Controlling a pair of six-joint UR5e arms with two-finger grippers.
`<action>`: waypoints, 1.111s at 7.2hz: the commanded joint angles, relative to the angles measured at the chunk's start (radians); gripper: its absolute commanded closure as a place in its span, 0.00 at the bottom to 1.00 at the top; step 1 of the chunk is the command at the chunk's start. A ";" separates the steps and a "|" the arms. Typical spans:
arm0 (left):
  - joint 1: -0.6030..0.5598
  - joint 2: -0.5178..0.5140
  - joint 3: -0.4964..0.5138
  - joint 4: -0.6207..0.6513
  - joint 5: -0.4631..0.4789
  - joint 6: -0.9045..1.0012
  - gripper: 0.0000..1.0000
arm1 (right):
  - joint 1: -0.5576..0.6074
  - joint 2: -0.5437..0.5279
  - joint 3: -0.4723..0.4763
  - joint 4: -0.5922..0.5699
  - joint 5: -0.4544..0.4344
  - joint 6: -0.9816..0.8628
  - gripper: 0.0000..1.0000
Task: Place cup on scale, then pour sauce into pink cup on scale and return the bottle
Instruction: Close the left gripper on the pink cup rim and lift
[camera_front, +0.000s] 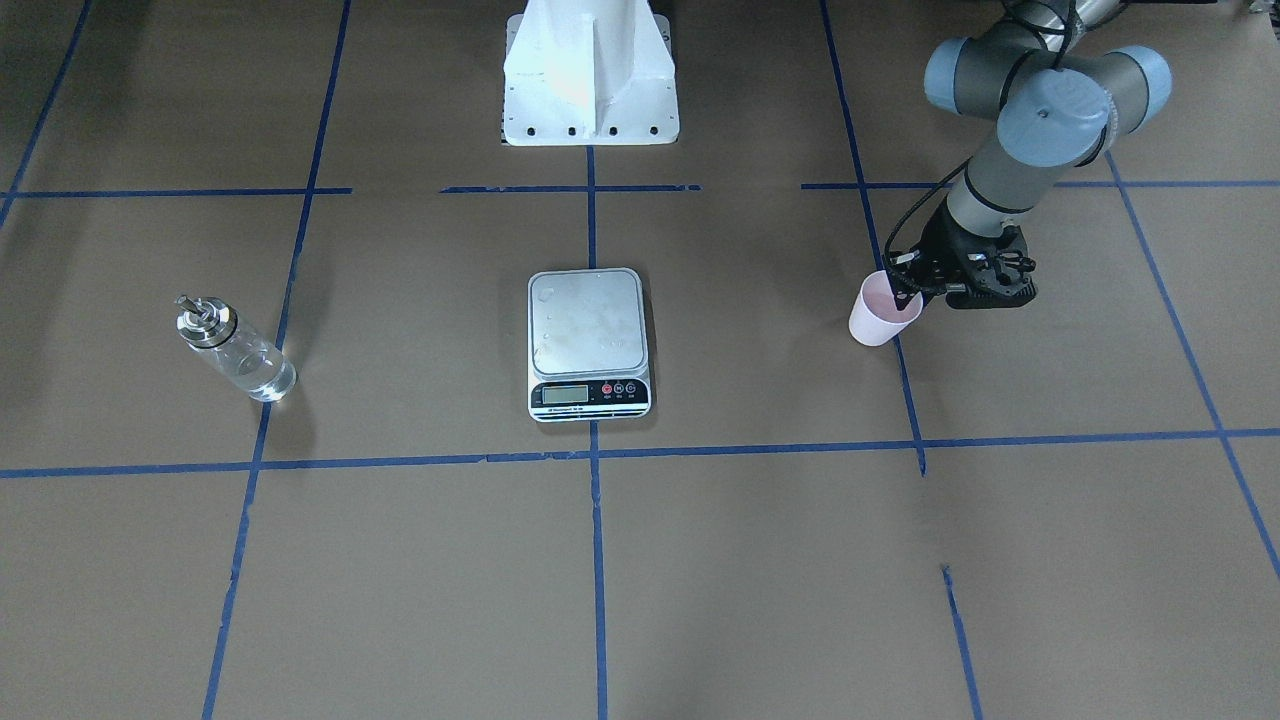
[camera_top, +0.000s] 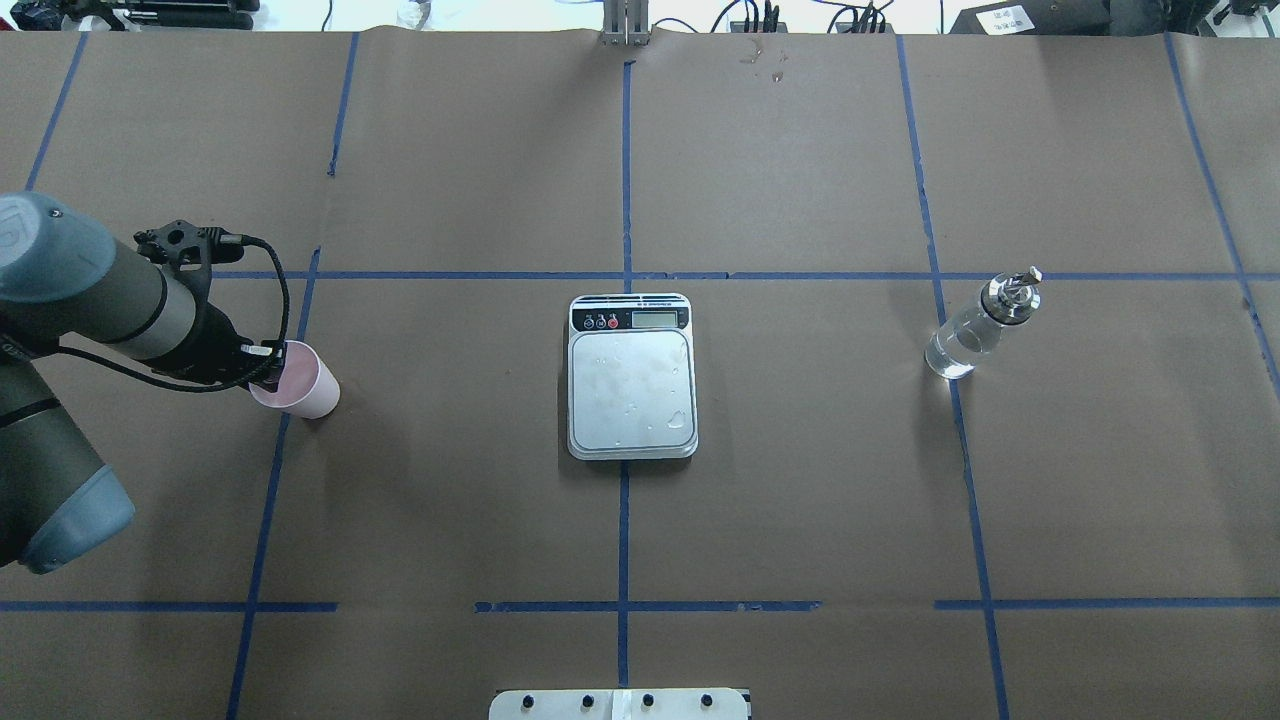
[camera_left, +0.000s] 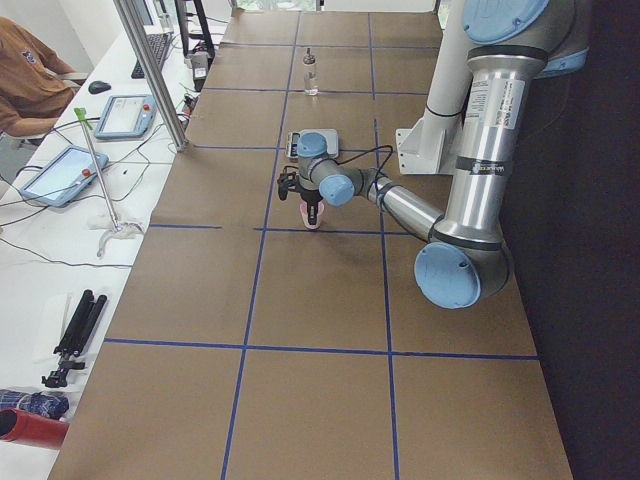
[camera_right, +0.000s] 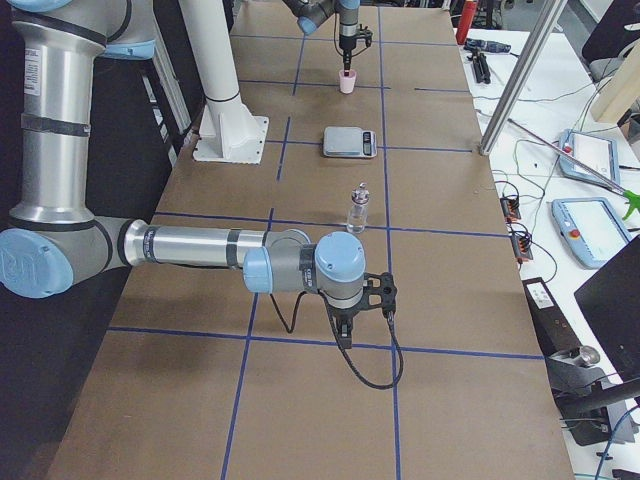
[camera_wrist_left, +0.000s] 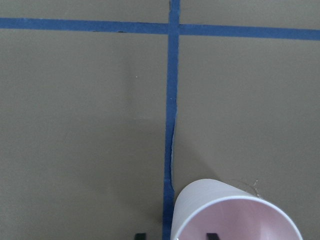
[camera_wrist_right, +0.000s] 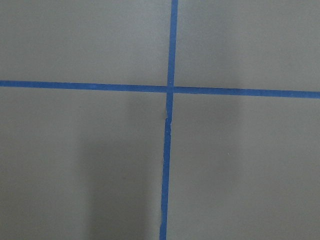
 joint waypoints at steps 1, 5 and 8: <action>-0.001 0.008 -0.010 0.006 -0.008 0.000 1.00 | 0.000 -0.002 0.000 0.001 0.000 0.001 0.00; -0.018 -0.076 -0.196 0.318 -0.009 0.025 1.00 | -0.001 -0.001 0.002 -0.002 0.002 0.001 0.00; -0.010 -0.397 -0.206 0.596 -0.032 -0.008 1.00 | 0.000 0.001 0.064 -0.005 -0.002 0.001 0.00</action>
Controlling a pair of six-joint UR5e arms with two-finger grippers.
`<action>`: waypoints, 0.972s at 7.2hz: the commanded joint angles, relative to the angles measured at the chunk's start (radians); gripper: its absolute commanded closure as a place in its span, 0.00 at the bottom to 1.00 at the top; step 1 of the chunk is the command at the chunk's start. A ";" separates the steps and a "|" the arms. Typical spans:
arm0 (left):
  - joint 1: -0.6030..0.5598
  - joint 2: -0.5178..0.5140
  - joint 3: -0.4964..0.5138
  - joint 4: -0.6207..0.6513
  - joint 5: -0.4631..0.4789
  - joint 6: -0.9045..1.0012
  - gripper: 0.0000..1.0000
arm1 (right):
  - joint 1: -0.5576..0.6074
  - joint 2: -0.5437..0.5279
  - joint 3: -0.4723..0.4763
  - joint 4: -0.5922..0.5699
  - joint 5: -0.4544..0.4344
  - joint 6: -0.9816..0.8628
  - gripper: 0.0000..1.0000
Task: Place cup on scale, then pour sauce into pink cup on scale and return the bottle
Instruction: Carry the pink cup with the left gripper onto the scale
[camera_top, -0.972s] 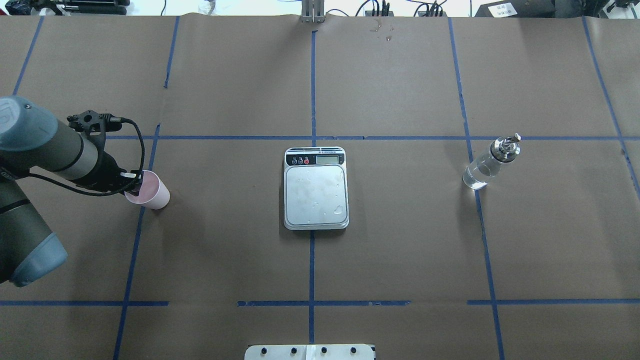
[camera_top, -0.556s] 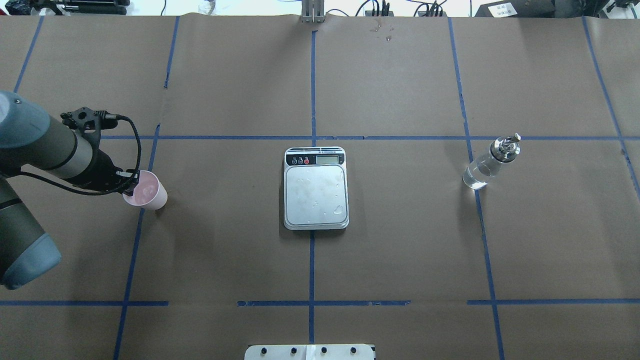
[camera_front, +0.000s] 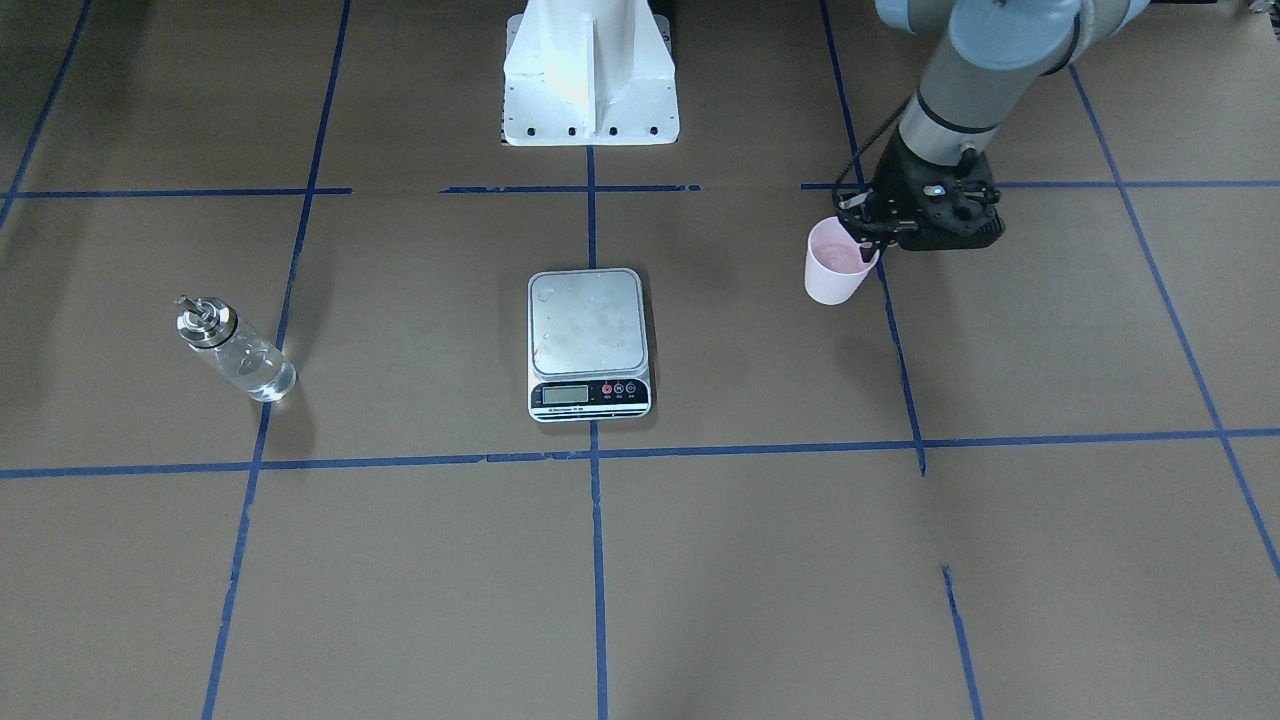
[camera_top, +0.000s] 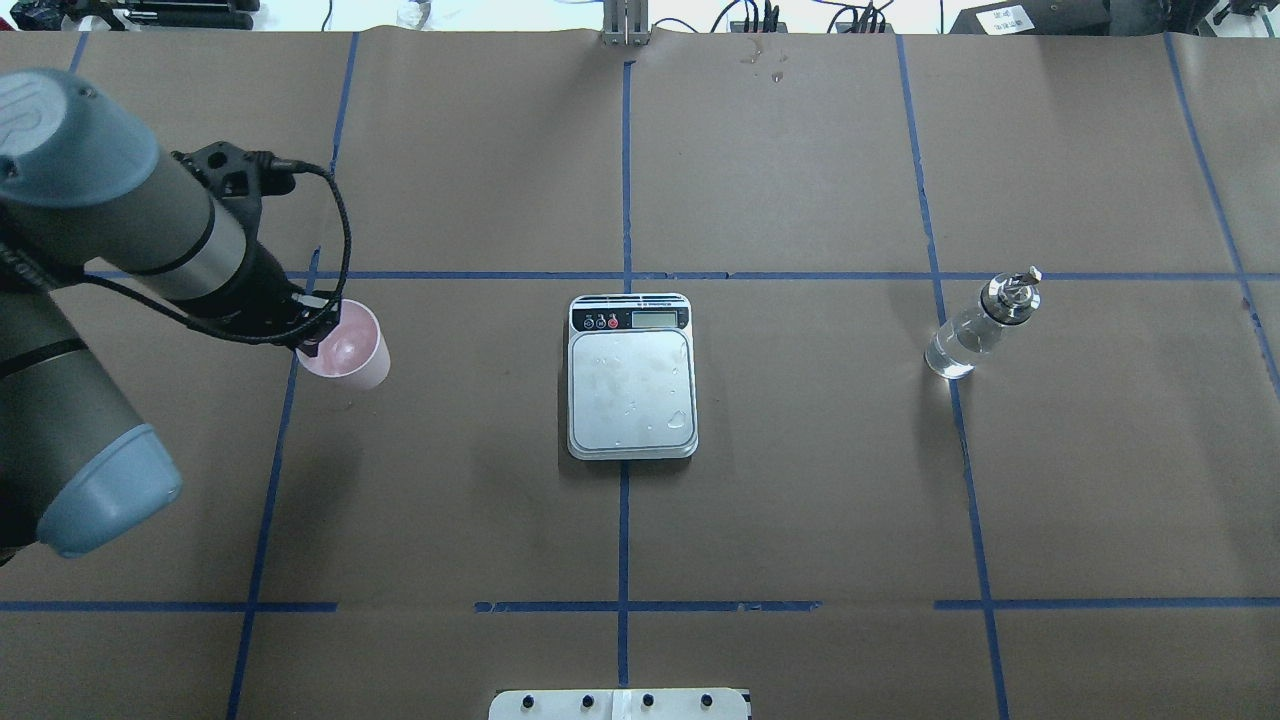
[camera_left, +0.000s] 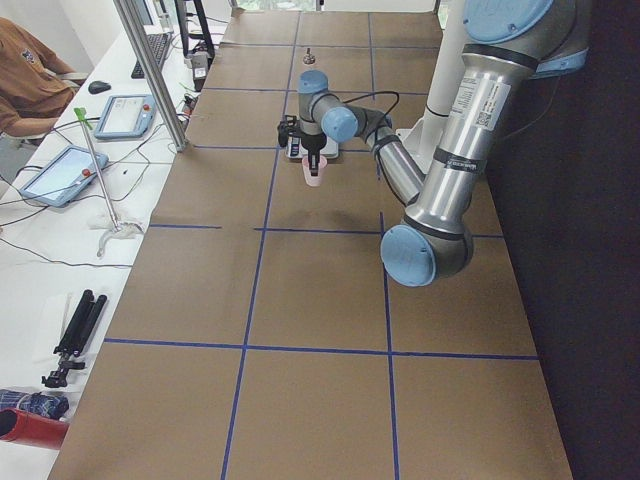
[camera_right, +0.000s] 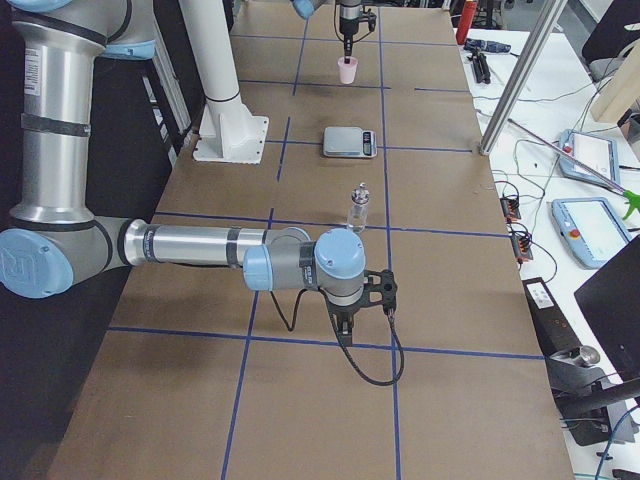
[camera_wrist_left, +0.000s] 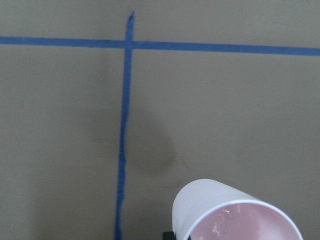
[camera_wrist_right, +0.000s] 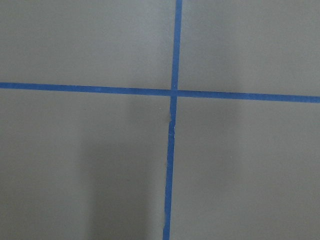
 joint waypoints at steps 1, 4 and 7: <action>0.005 -0.151 0.016 0.075 -0.083 -0.104 1.00 | 0.000 -0.007 0.060 -0.009 0.001 0.000 0.00; 0.068 -0.361 0.240 -0.007 -0.087 -0.392 1.00 | -0.001 -0.065 0.151 -0.007 0.028 0.039 0.00; 0.146 -0.415 0.362 -0.122 -0.023 -0.528 1.00 | -0.006 -0.067 0.228 -0.009 0.111 0.338 0.00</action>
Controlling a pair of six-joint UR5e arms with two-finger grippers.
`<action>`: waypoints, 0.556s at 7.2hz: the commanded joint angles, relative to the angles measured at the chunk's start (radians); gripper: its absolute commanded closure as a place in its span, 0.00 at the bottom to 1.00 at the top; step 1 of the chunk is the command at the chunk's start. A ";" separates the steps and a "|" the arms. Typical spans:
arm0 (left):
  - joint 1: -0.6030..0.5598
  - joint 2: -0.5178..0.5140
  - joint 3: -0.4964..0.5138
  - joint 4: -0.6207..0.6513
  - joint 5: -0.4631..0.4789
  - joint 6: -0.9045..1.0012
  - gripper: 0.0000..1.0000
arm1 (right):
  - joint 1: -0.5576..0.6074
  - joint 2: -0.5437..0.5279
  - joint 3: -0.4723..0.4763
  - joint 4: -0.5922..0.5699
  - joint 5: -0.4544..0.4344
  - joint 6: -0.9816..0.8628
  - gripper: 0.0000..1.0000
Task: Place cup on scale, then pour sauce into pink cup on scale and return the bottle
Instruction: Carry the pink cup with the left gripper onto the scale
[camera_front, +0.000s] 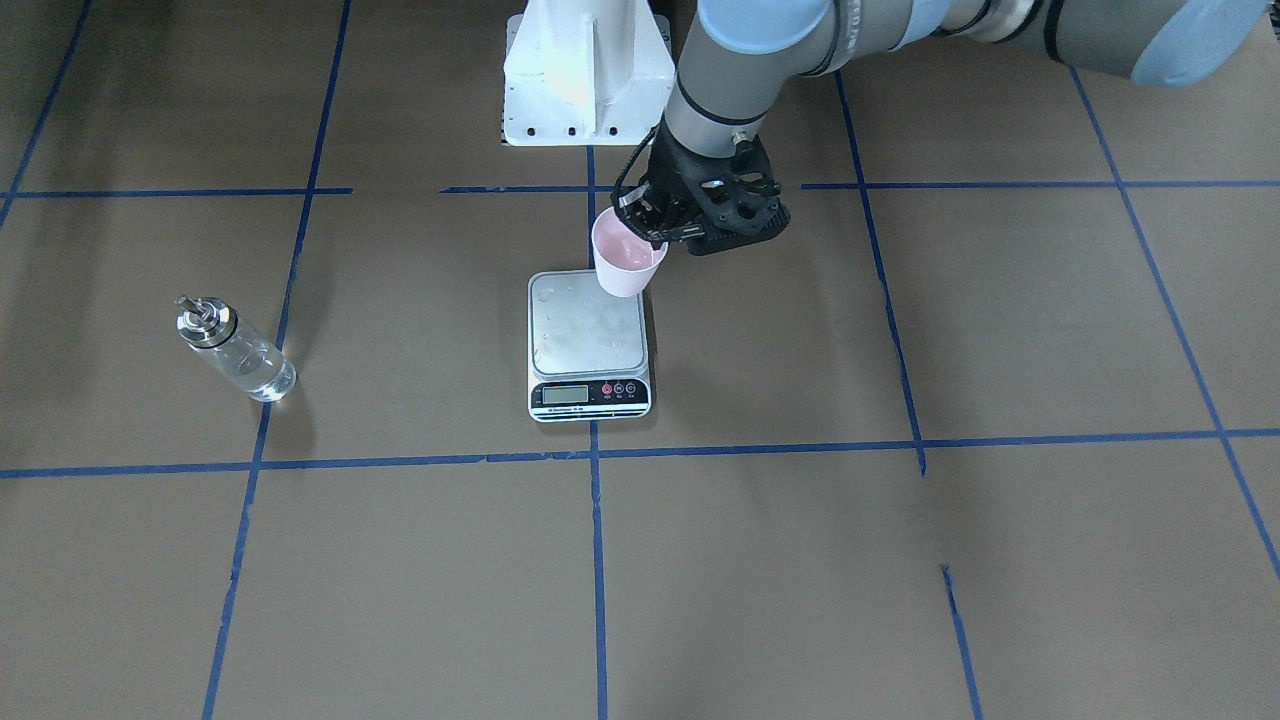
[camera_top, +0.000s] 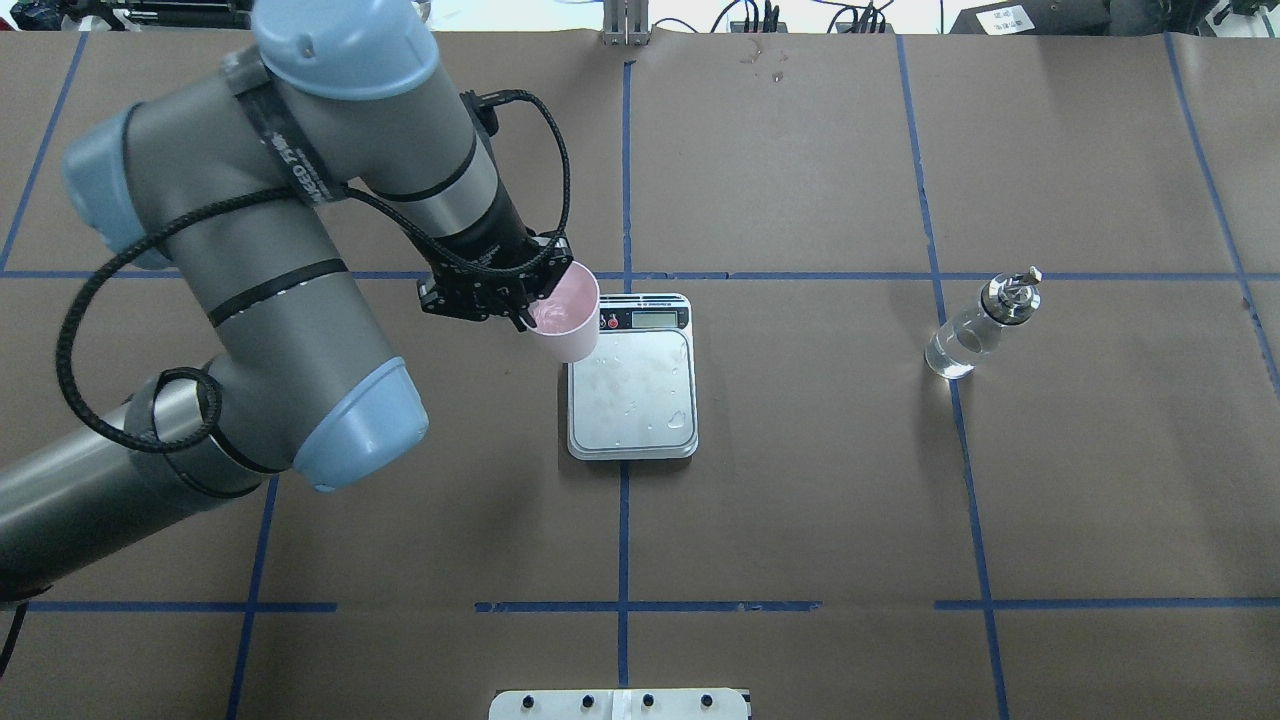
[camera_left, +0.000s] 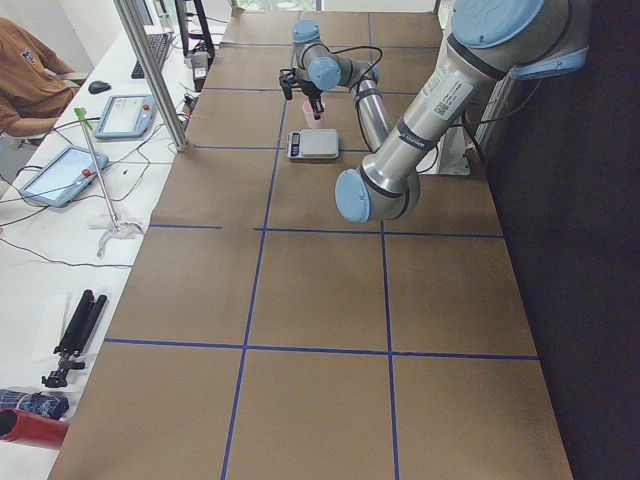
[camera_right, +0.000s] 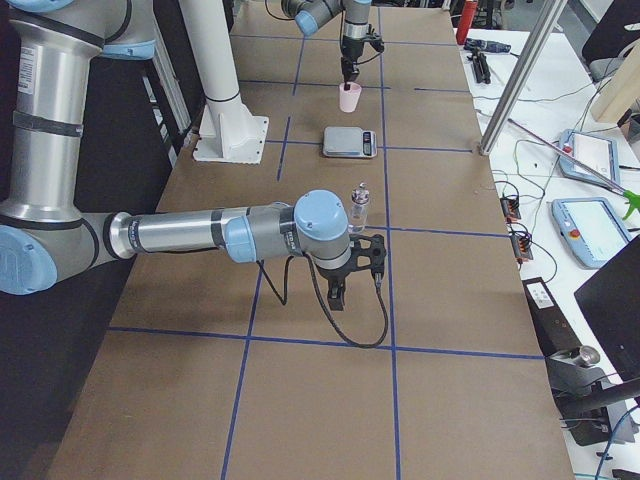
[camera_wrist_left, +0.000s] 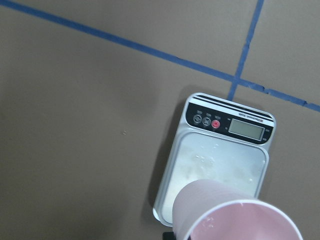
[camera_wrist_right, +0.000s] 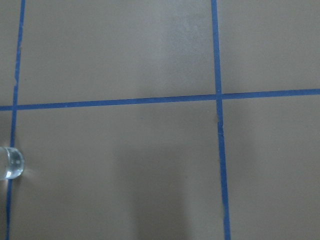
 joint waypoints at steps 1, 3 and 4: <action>0.043 -0.032 0.115 -0.106 0.047 -0.074 1.00 | -0.009 0.000 0.072 -0.001 0.055 0.163 0.00; 0.089 -0.026 0.132 -0.128 0.093 -0.105 1.00 | -0.058 -0.003 0.141 -0.006 0.020 0.172 0.00; 0.092 -0.026 0.132 -0.128 0.093 -0.110 1.00 | -0.072 0.002 0.164 -0.009 -0.020 0.185 0.00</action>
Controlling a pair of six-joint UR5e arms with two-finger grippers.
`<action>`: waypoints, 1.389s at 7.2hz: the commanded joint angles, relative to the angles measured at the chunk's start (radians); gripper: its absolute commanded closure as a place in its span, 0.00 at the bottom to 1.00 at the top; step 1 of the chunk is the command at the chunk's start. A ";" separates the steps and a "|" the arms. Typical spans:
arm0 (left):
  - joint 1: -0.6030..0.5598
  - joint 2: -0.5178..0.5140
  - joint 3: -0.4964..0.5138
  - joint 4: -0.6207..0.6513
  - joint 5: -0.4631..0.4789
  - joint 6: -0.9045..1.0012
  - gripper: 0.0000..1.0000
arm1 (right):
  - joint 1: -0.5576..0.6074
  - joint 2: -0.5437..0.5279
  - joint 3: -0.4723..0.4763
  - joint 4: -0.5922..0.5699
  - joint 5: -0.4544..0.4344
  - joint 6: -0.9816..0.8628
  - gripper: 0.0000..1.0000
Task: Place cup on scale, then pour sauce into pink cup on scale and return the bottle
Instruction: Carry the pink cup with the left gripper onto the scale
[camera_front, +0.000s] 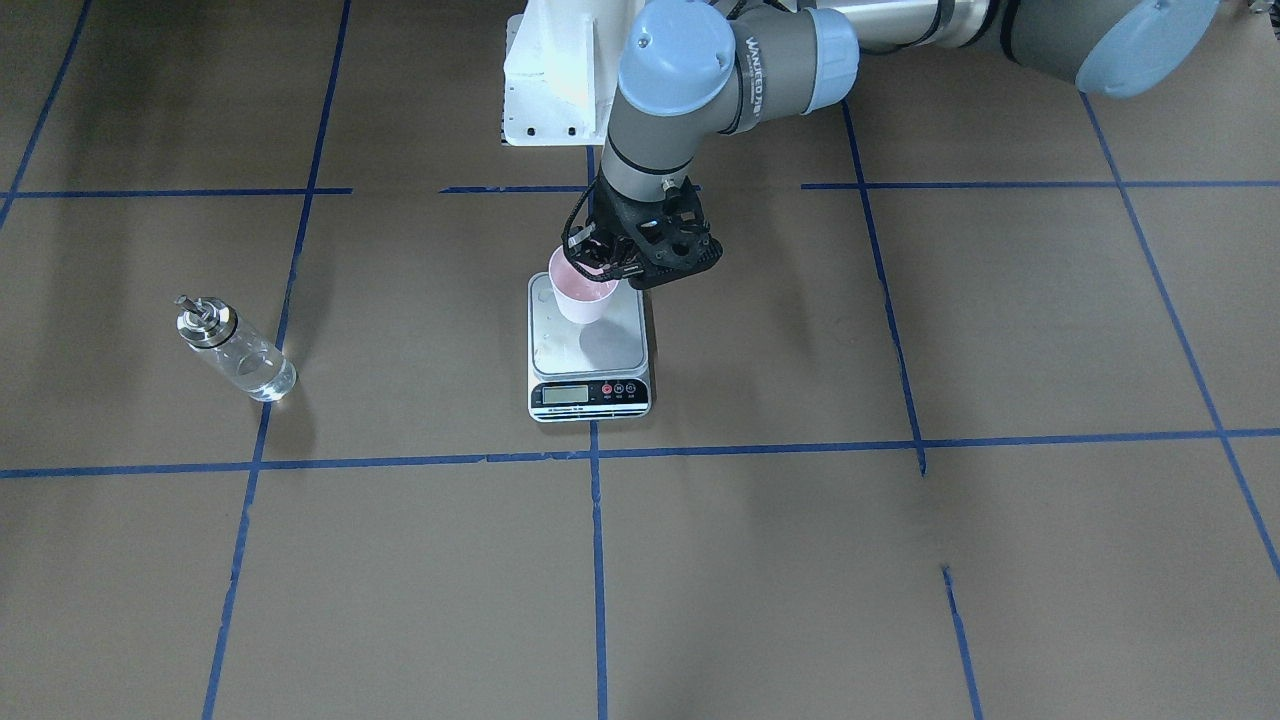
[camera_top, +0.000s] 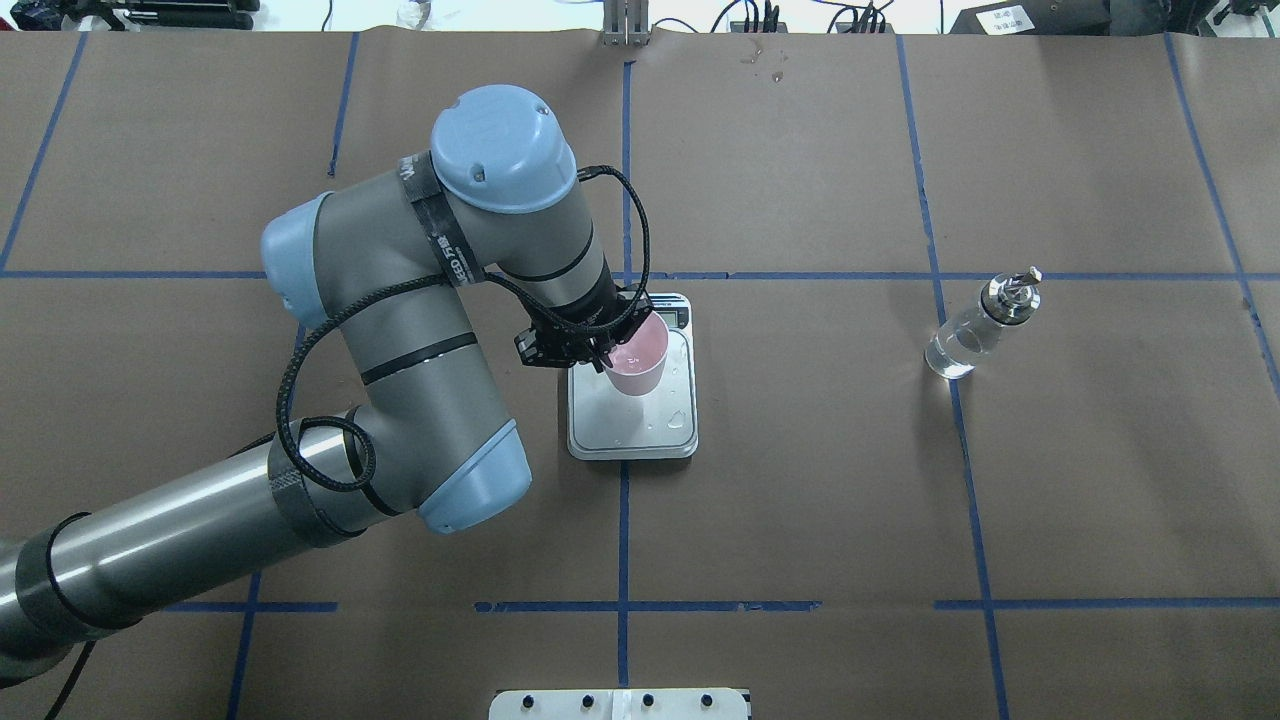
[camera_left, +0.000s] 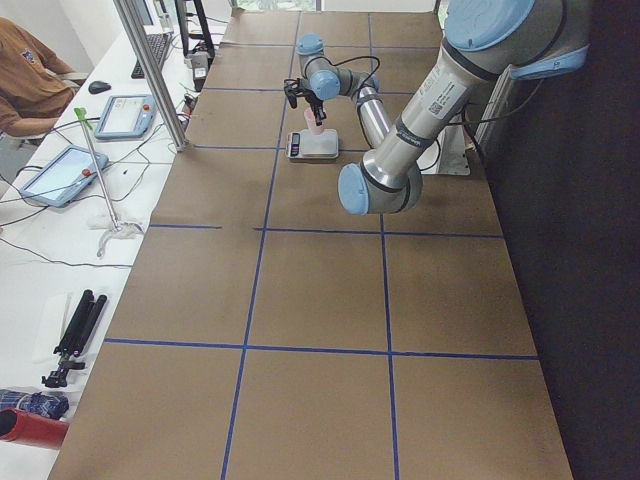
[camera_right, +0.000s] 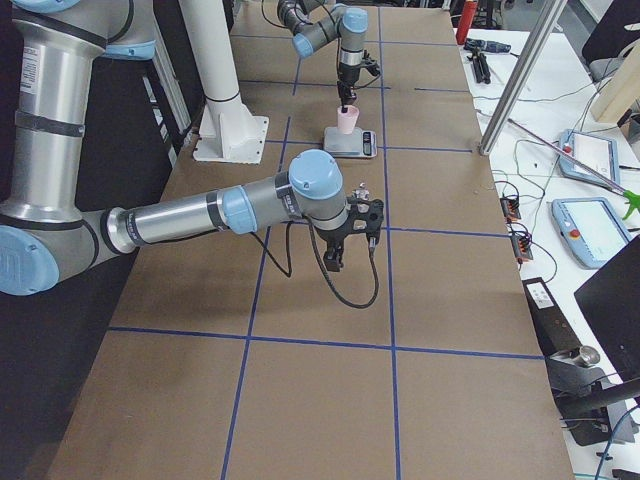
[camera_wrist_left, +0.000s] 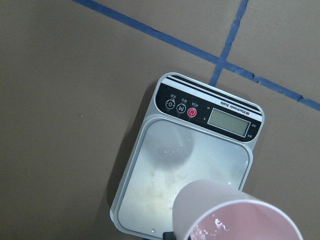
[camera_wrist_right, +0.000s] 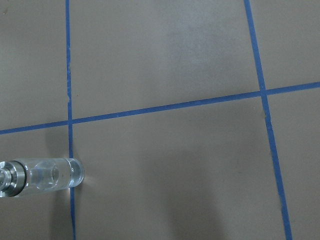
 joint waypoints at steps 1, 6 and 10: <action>0.015 0.002 0.007 -0.006 0.014 -0.011 1.00 | -0.043 0.003 0.071 -0.003 -0.043 0.054 0.00; 0.015 0.005 0.063 -0.072 0.014 -0.008 1.00 | -0.119 -0.007 0.162 -0.014 -0.041 0.180 0.00; 0.014 0.007 0.063 -0.072 0.022 -0.004 0.56 | -0.161 -0.006 0.274 -0.126 -0.041 0.231 0.00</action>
